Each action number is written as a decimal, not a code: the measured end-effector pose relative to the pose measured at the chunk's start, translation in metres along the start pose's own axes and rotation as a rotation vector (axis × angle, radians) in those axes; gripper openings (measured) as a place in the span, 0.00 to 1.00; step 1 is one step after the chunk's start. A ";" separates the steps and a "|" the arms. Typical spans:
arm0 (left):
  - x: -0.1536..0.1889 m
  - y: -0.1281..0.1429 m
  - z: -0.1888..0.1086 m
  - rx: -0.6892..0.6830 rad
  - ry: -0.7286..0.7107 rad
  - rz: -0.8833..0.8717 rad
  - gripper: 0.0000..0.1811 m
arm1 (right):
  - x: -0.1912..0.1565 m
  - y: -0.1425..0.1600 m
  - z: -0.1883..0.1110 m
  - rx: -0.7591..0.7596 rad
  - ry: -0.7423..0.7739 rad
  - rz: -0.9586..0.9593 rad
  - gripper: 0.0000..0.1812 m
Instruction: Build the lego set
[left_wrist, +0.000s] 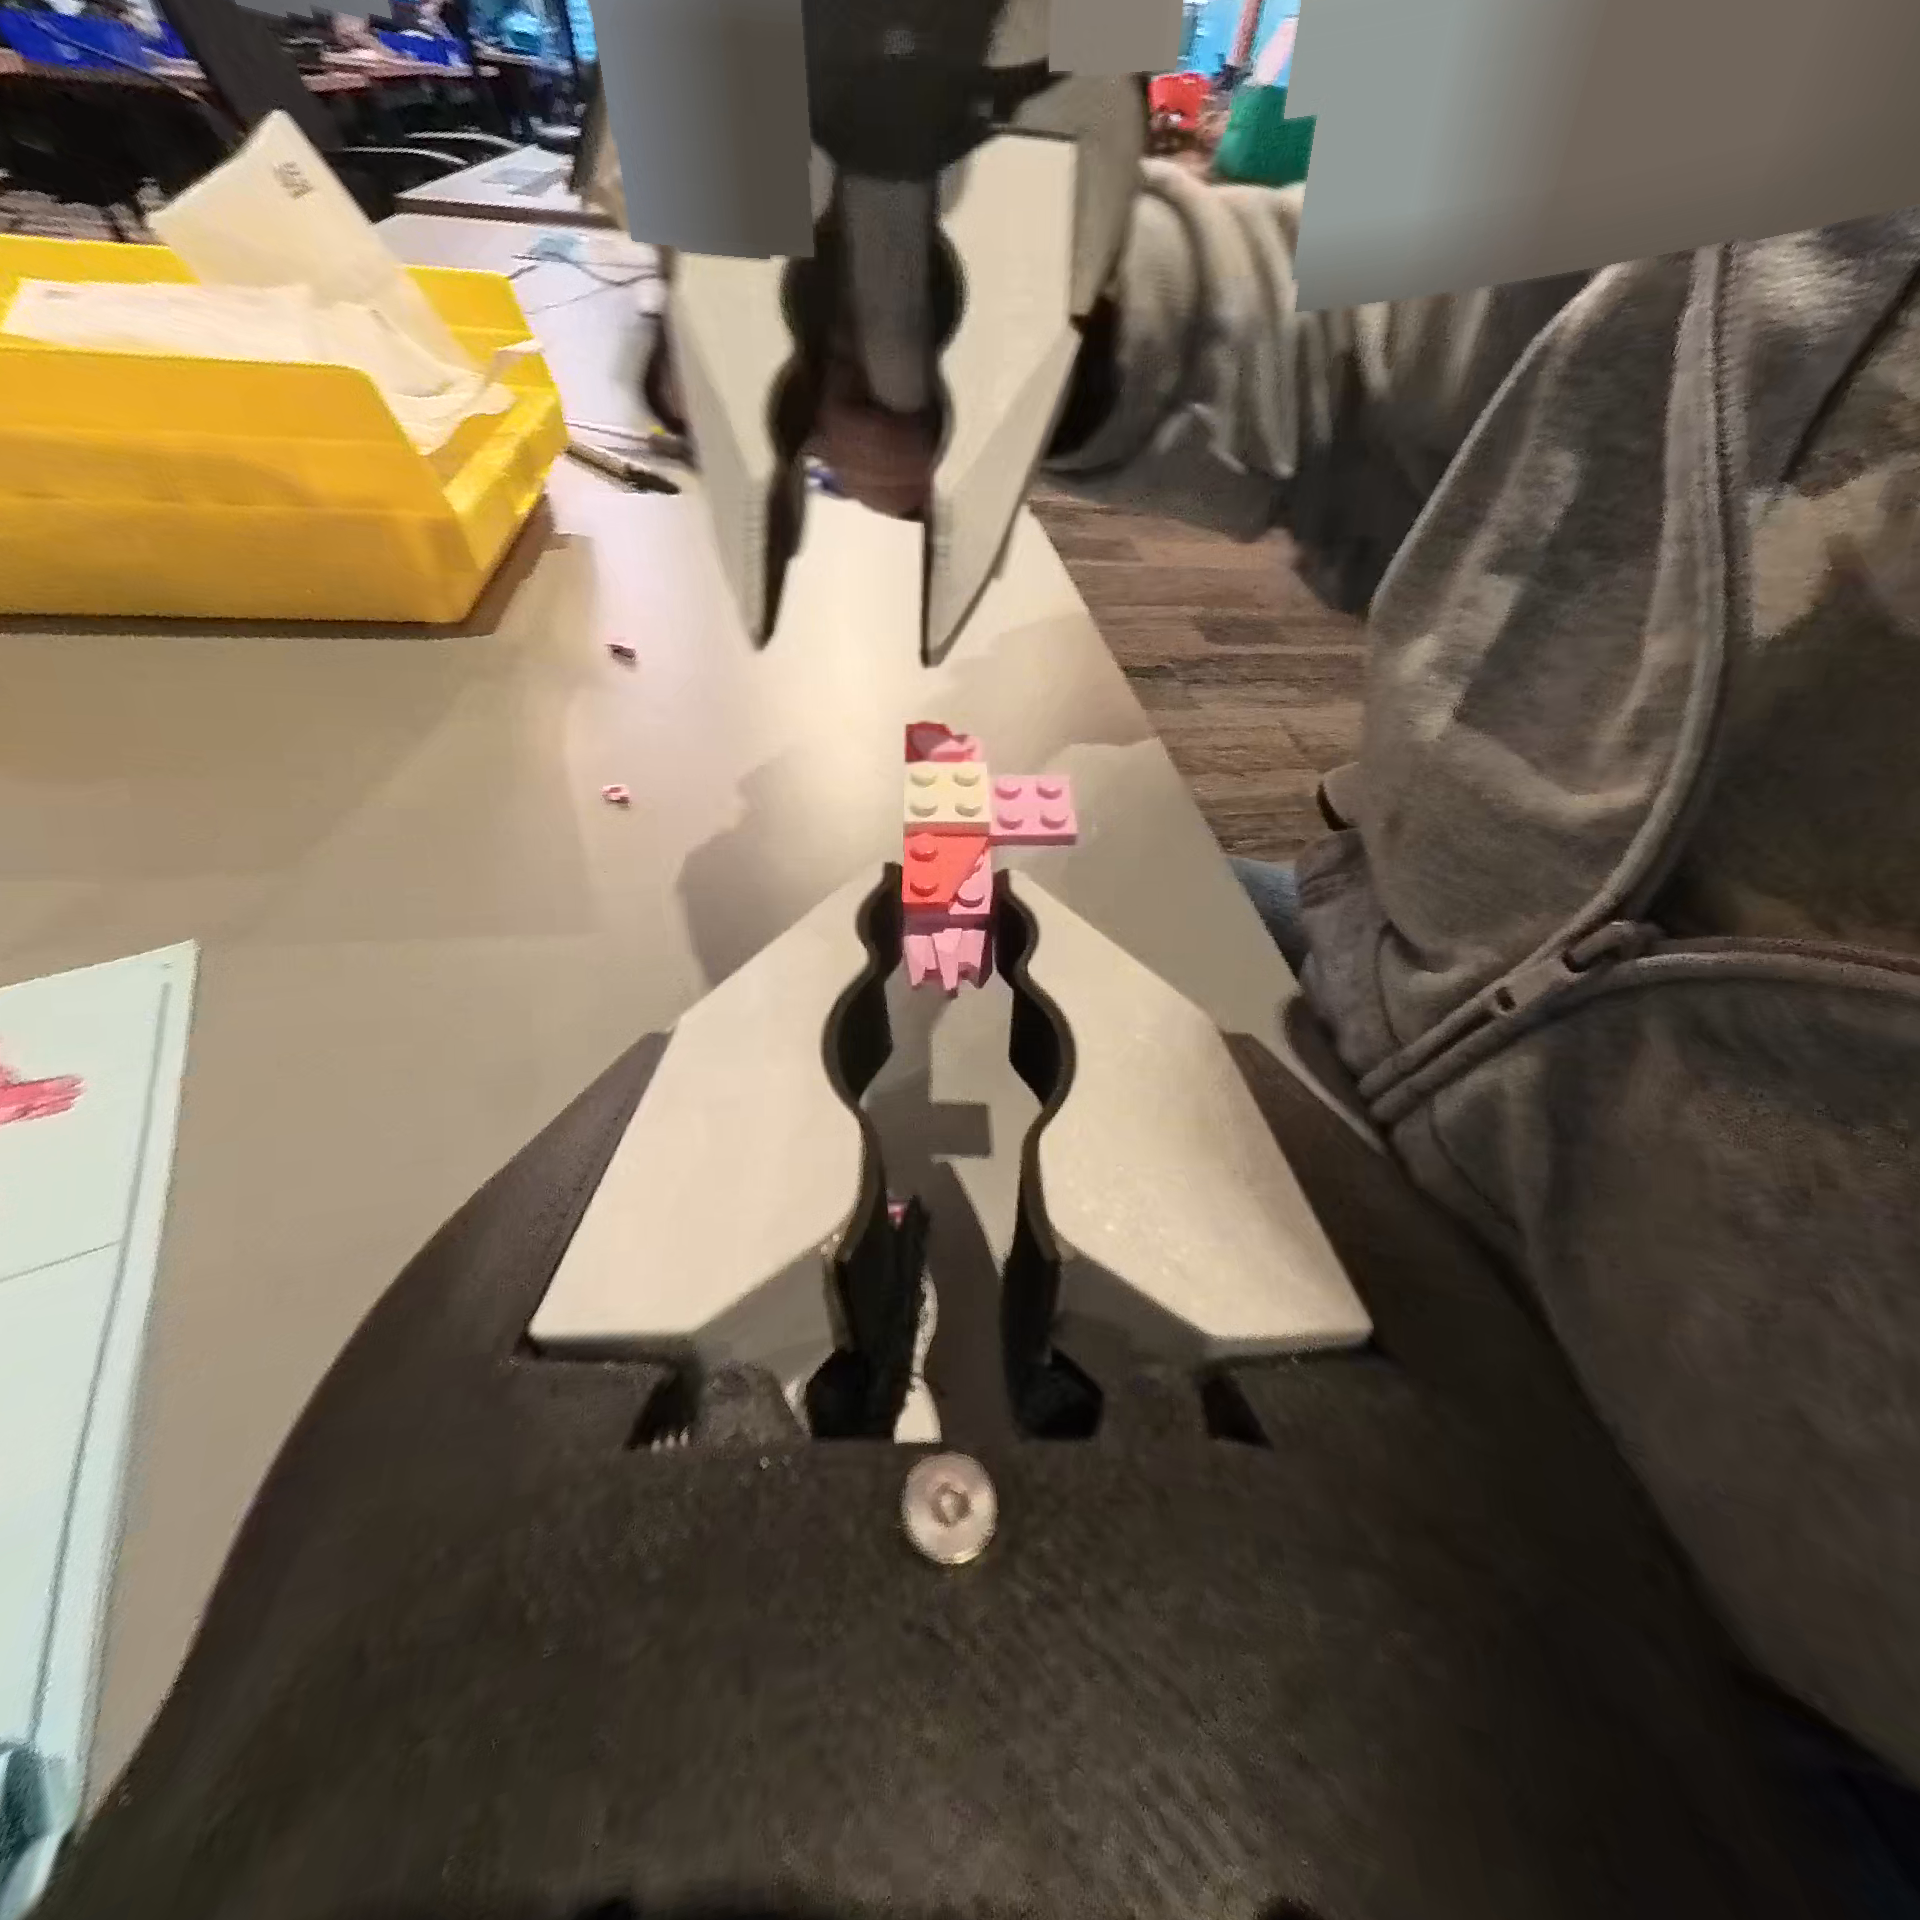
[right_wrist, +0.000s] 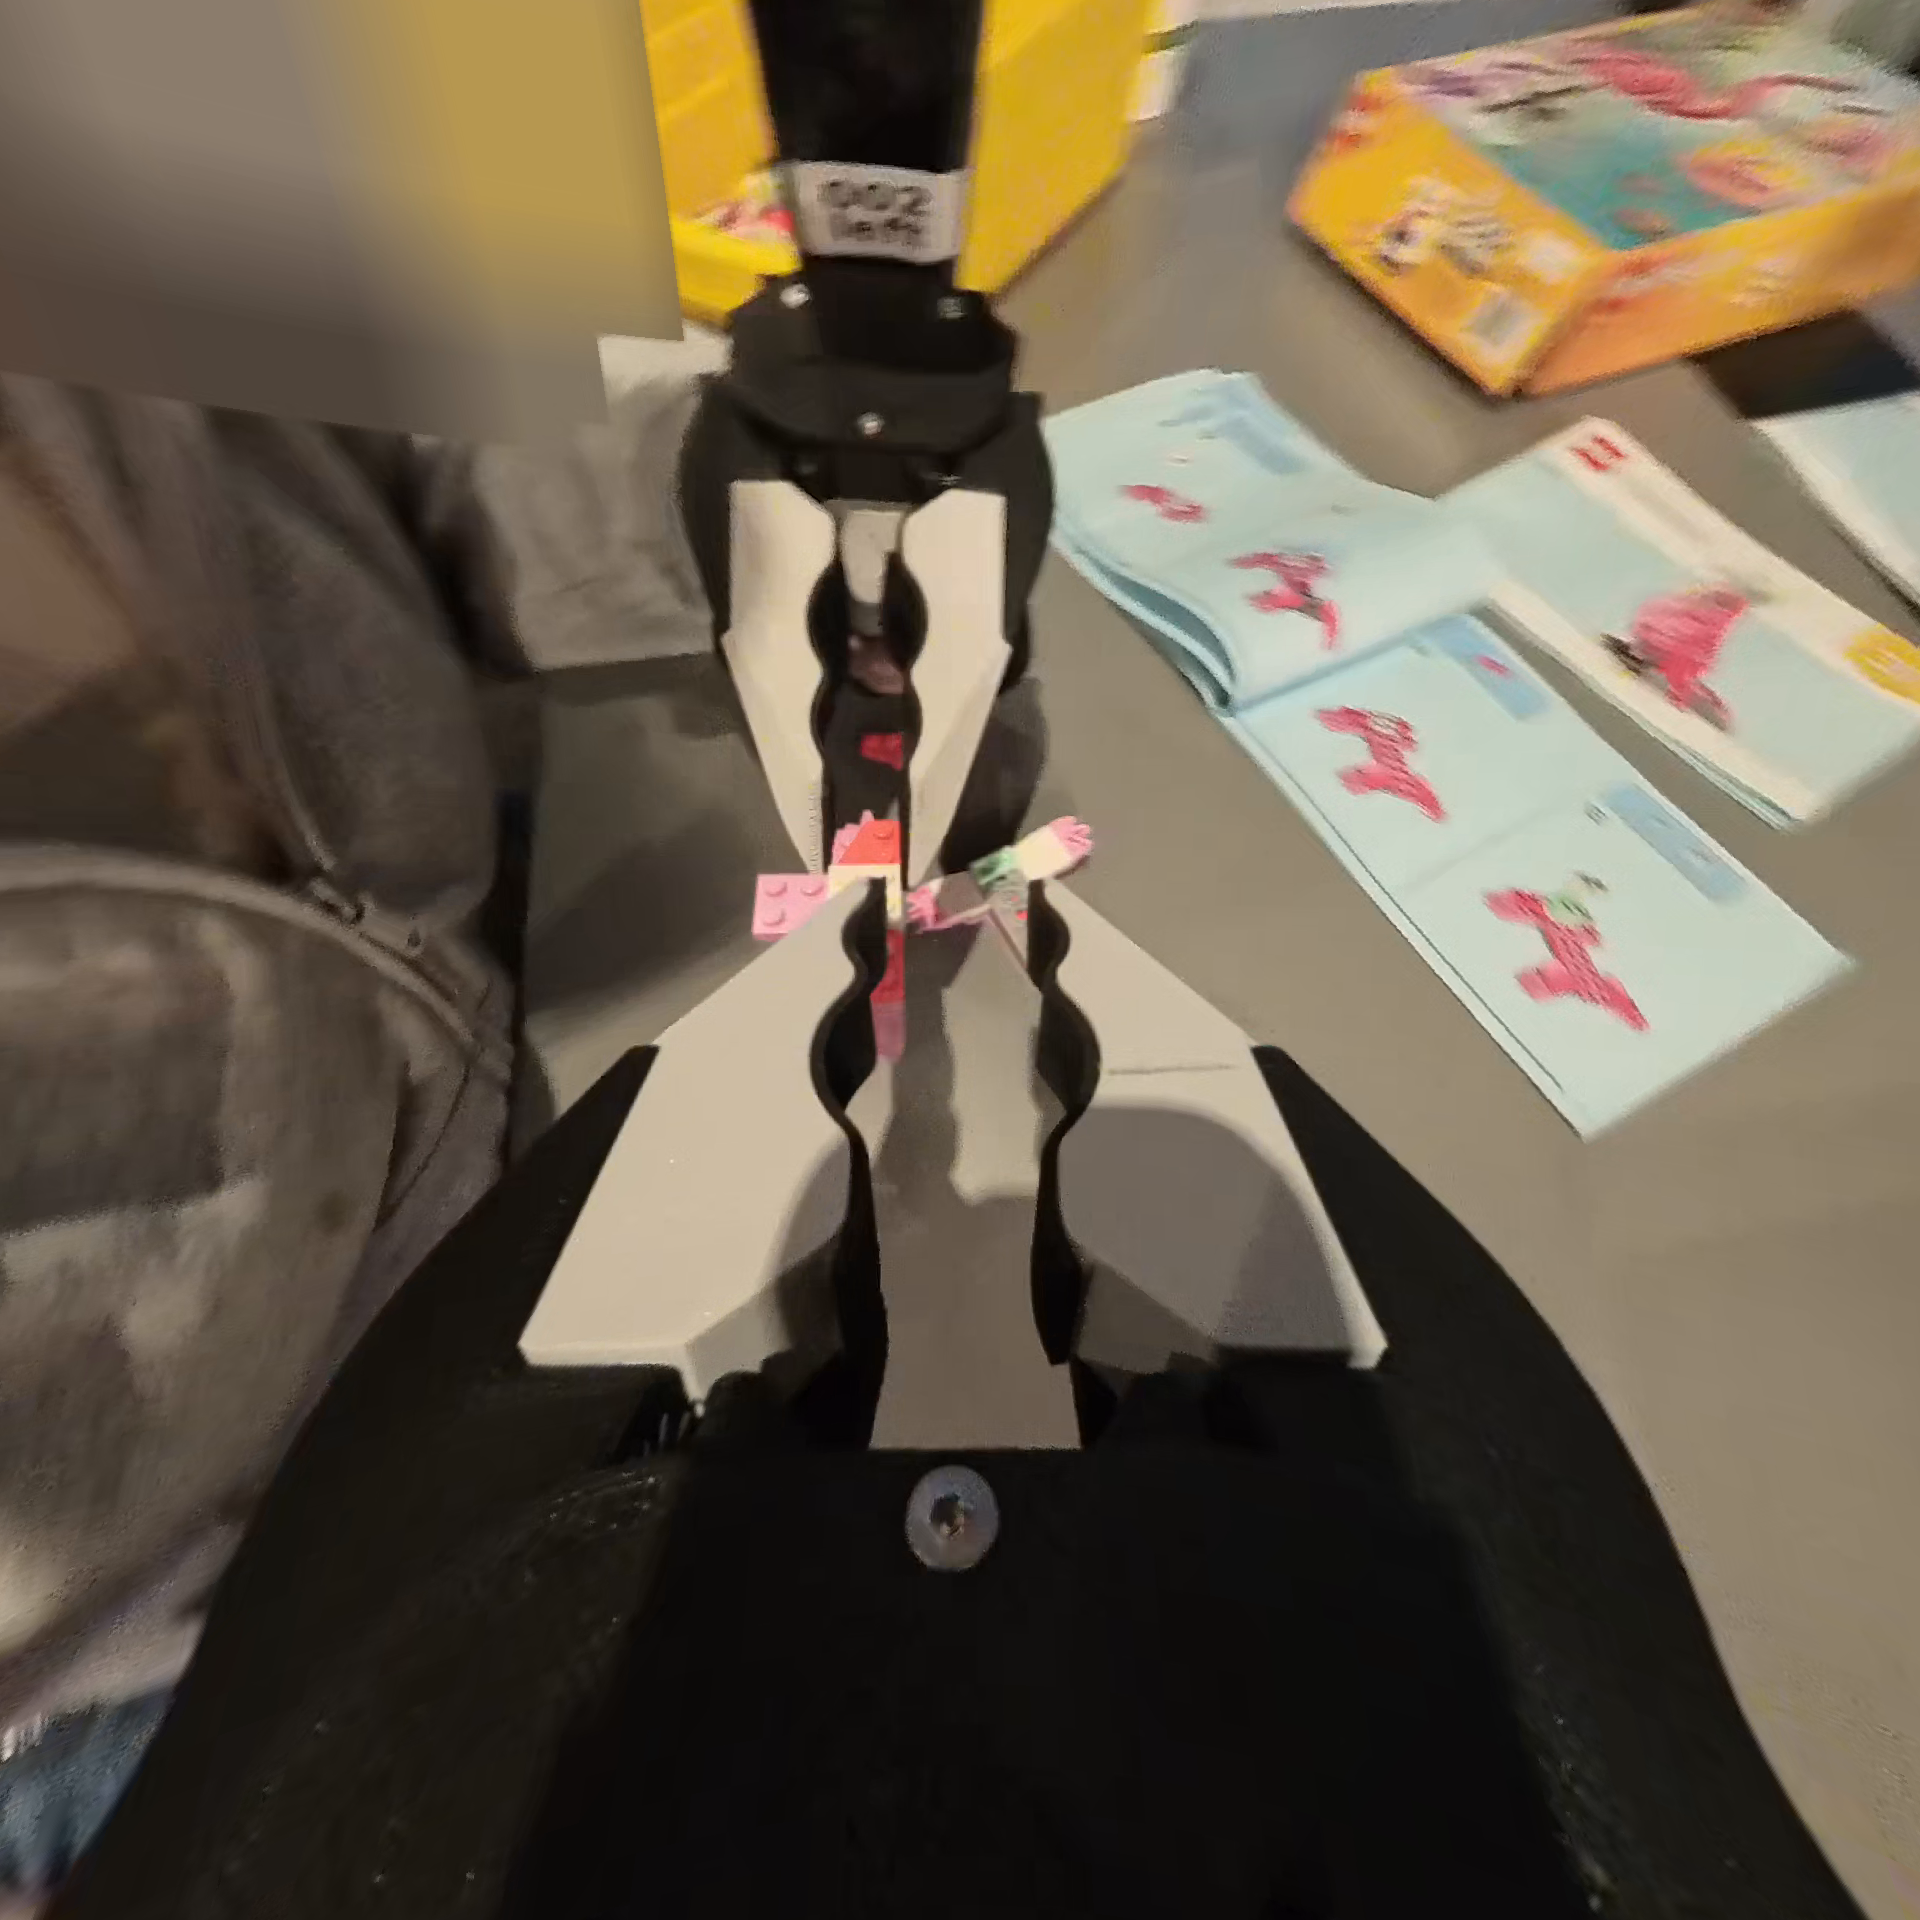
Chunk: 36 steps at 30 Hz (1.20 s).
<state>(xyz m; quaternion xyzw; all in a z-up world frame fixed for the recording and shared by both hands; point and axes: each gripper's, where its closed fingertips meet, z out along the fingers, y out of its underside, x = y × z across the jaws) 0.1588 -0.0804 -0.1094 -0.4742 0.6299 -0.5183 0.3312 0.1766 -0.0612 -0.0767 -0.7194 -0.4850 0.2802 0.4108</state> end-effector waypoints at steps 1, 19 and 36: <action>-0.004 0.001 -0.001 -0.002 -0.021 -0.001 0.09 | -0.001 0.000 -0.002 0.024 0.039 0.034 0.12; -0.009 0.000 -0.001 0.003 -0.058 0.005 0.09 | -0.008 0.016 0.010 0.053 0.237 0.099 0.06; 0.001 0.000 0.001 0.004 -0.002 0.005 0.09 | -0.015 0.012 0.007 0.041 0.112 0.084 0.05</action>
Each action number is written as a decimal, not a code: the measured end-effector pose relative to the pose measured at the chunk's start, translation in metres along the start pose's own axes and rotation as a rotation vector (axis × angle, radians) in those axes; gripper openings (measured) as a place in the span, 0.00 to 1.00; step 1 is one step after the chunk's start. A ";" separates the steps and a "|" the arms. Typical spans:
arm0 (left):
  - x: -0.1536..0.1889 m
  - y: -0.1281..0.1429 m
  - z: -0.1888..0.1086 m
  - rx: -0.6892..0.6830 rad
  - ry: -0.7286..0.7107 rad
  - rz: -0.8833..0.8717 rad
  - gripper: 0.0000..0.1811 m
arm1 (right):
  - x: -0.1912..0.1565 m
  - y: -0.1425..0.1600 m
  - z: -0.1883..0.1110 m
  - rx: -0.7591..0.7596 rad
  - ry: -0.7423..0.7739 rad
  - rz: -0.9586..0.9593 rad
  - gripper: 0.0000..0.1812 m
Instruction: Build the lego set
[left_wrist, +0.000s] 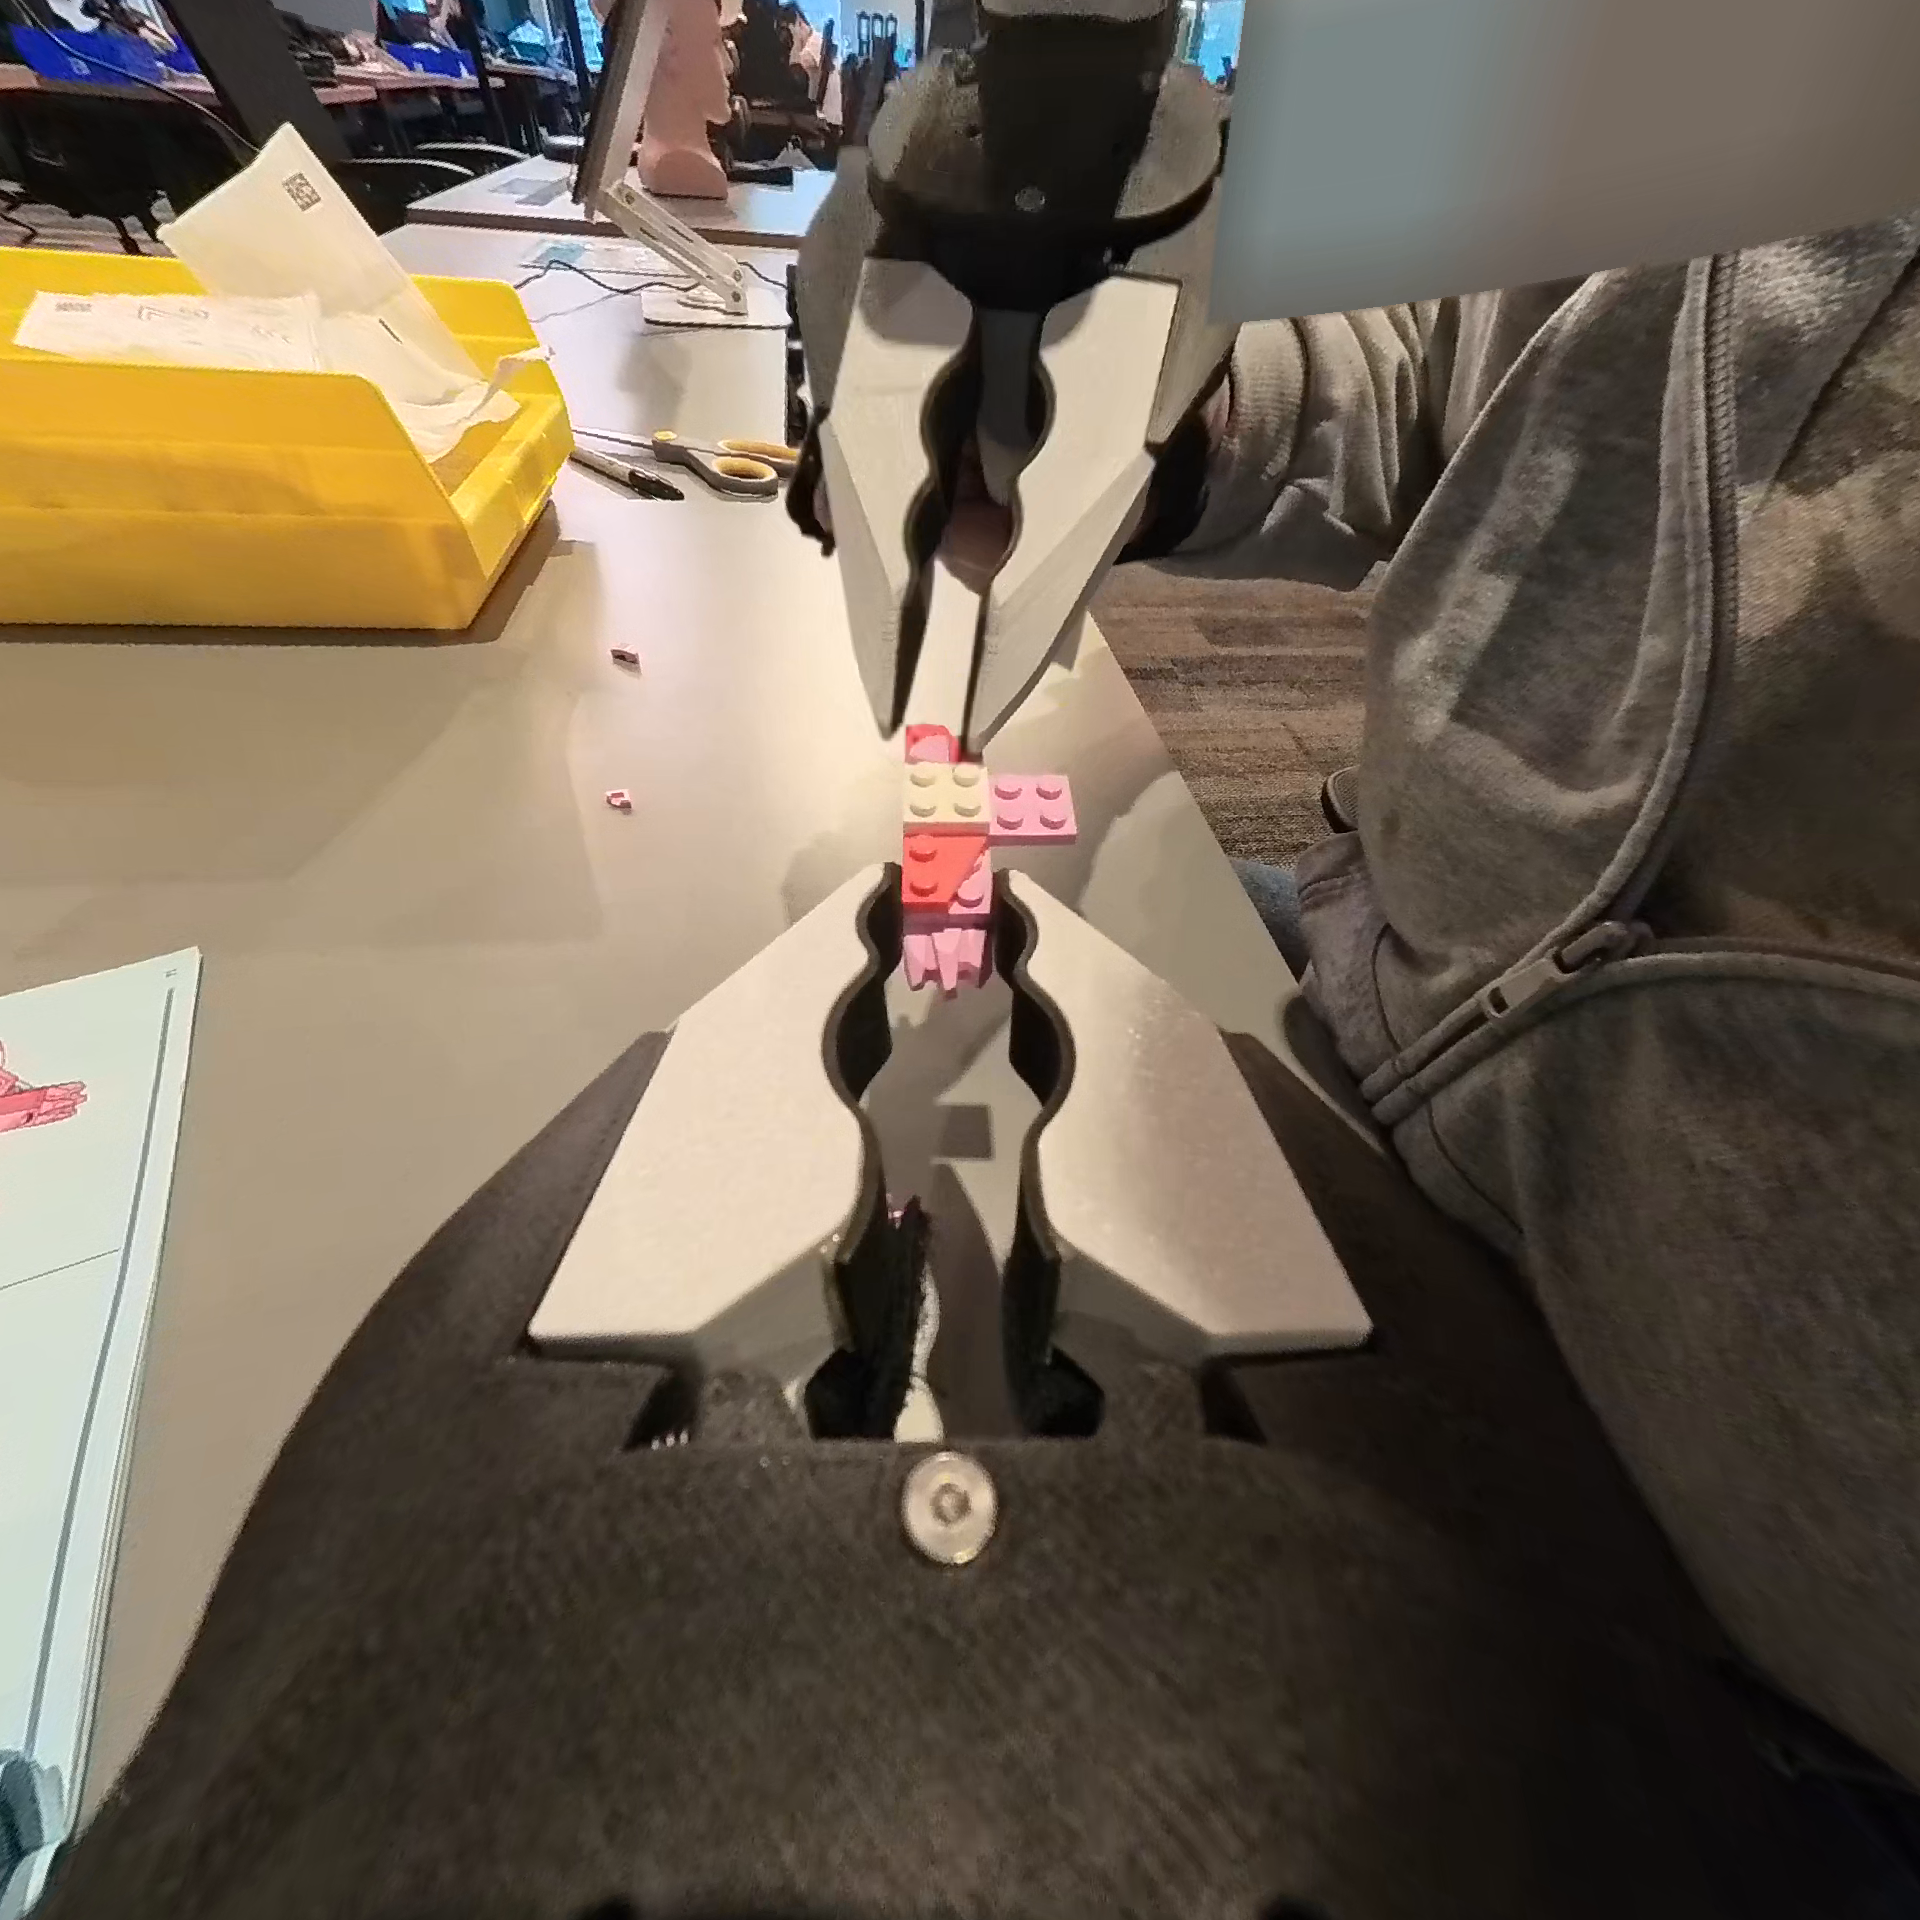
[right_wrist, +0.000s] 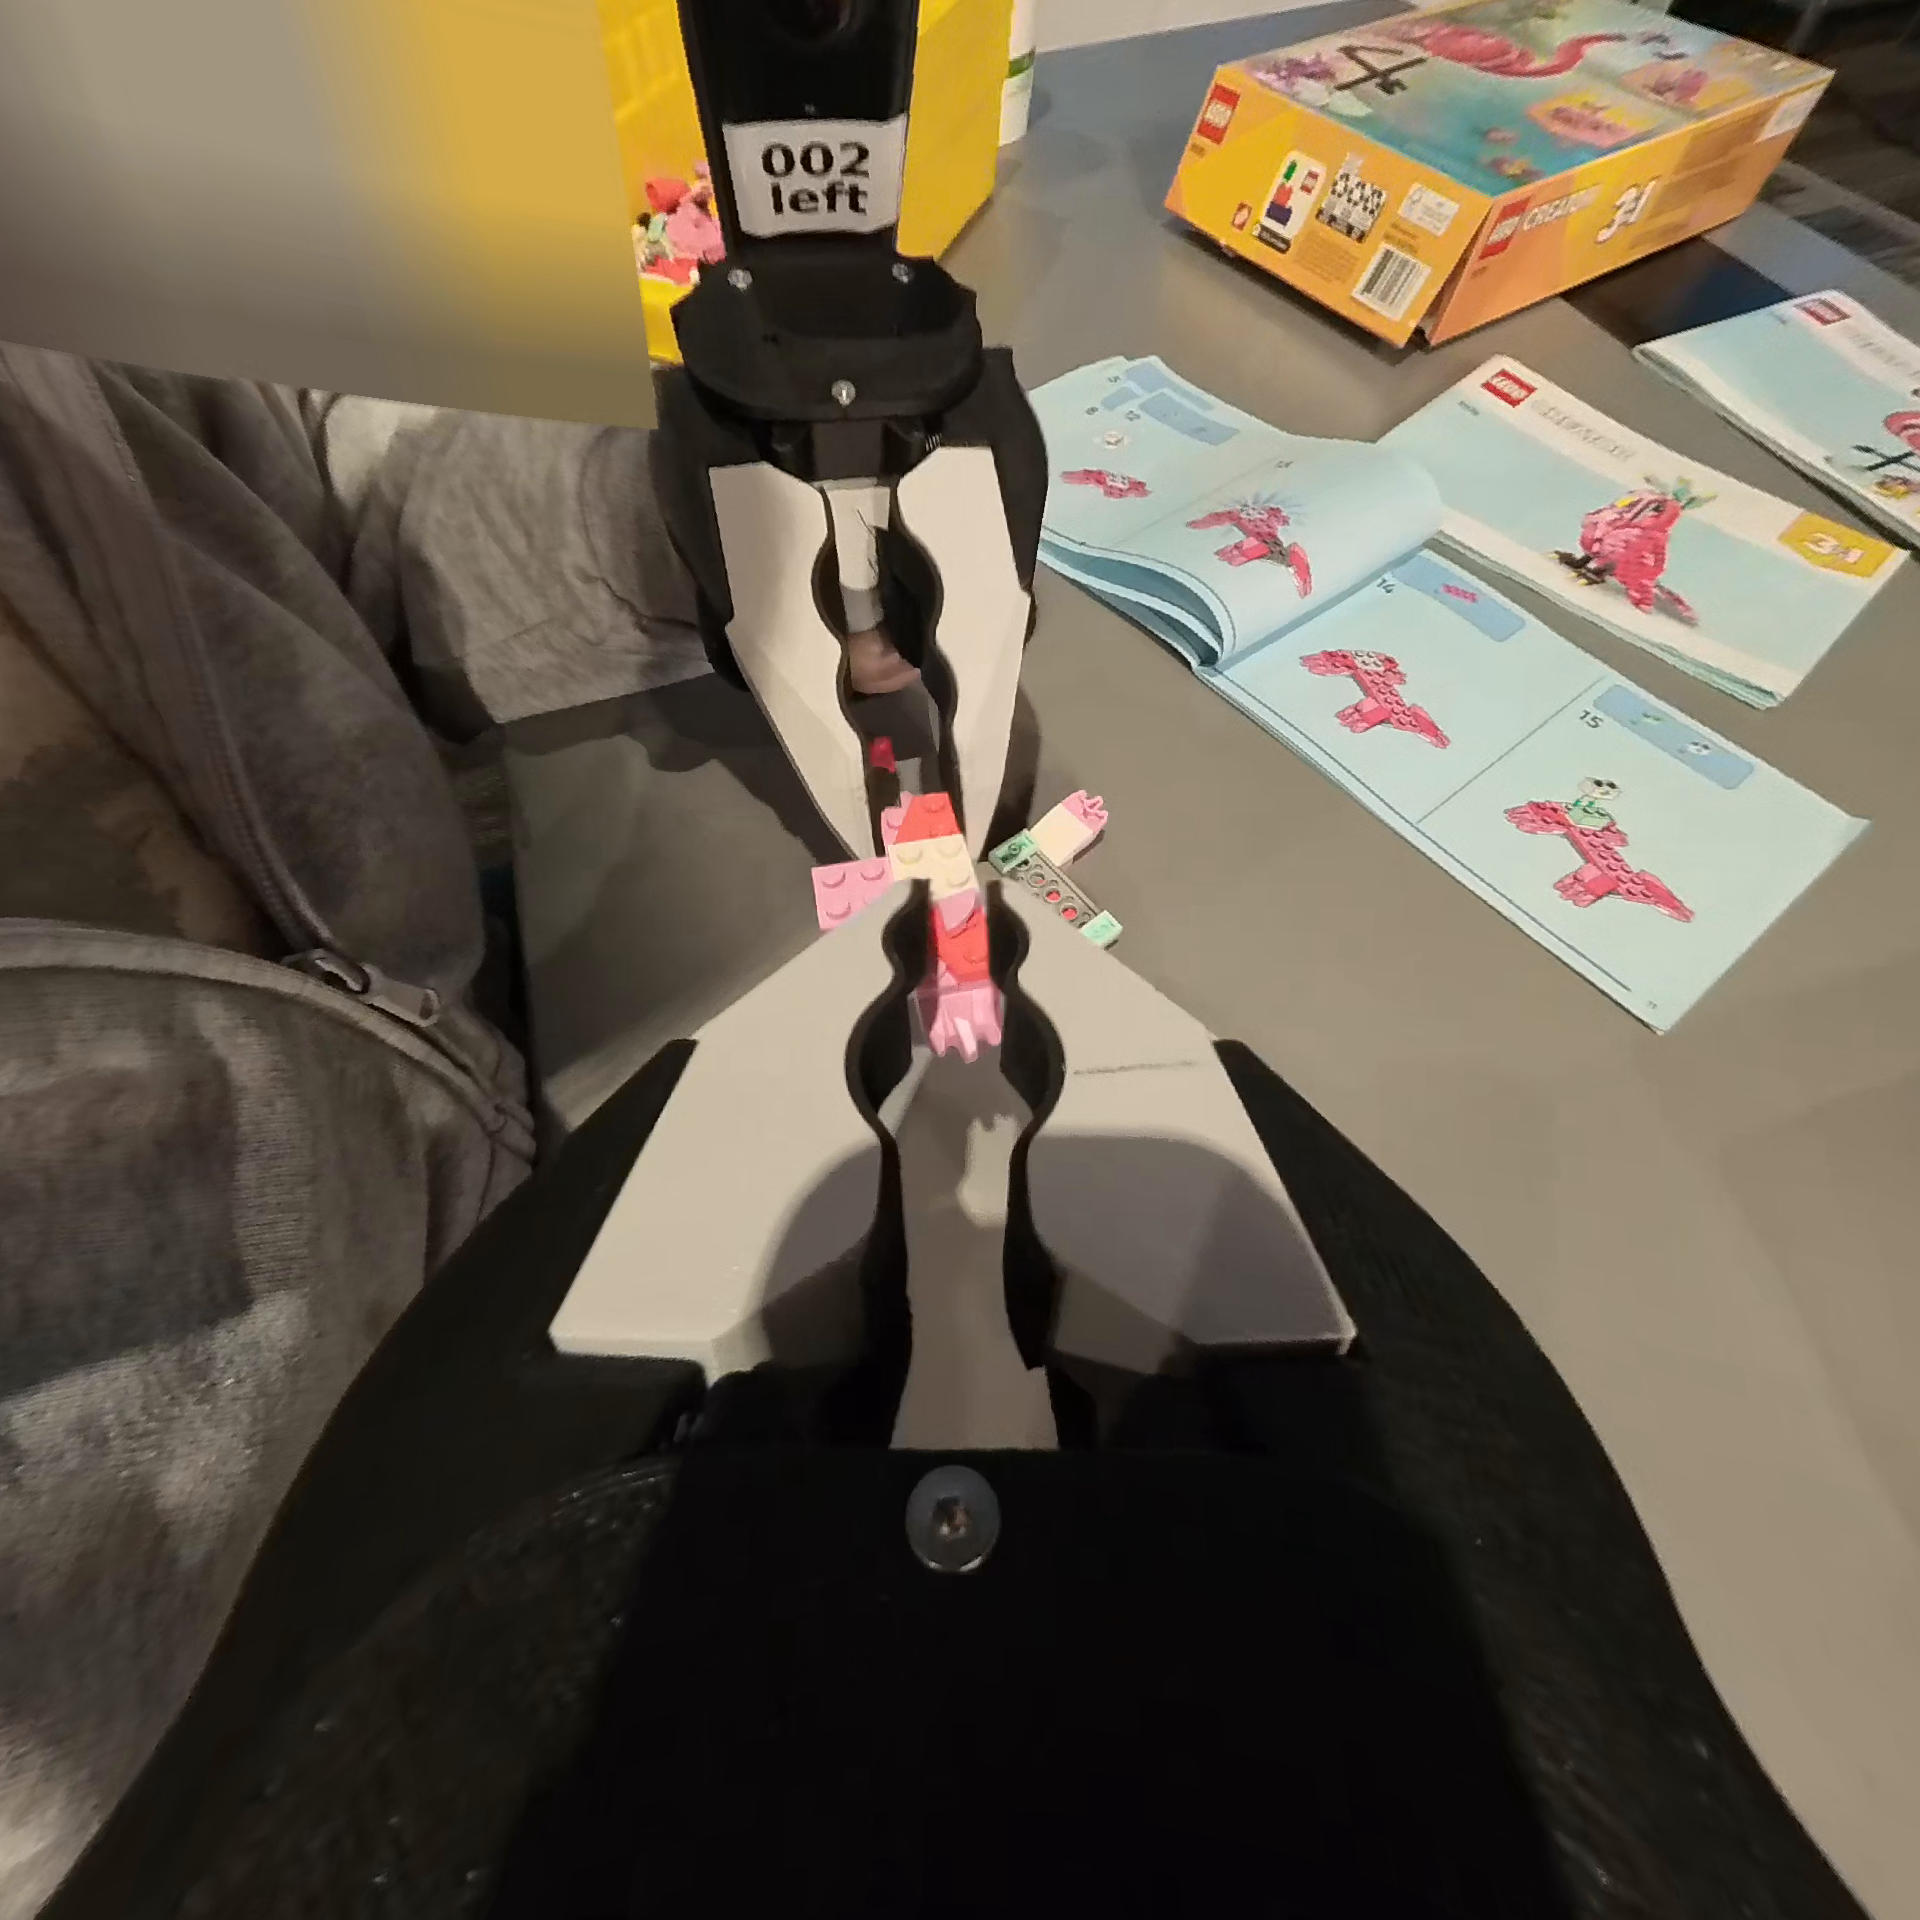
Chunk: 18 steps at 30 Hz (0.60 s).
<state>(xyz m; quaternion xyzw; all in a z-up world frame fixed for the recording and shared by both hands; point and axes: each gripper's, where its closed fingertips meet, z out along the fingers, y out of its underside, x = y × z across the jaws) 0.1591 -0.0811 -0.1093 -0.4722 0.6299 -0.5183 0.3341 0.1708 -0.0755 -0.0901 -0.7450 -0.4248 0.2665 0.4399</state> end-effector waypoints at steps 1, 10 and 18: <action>0.000 0.000 0.000 -0.001 -0.003 0.000 0.09 | 0.000 -0.002 -0.001 0.010 0.003 -0.005 0.07; -0.016 0.005 -0.001 -0.014 -0.070 -0.075 0.09 | 0.023 0.017 0.000 -0.197 0.447 -0.880 0.27; -0.019 0.006 0.000 -0.009 -0.081 -0.110 0.09 | 0.029 0.019 0.009 -0.282 0.613 -1.152 0.13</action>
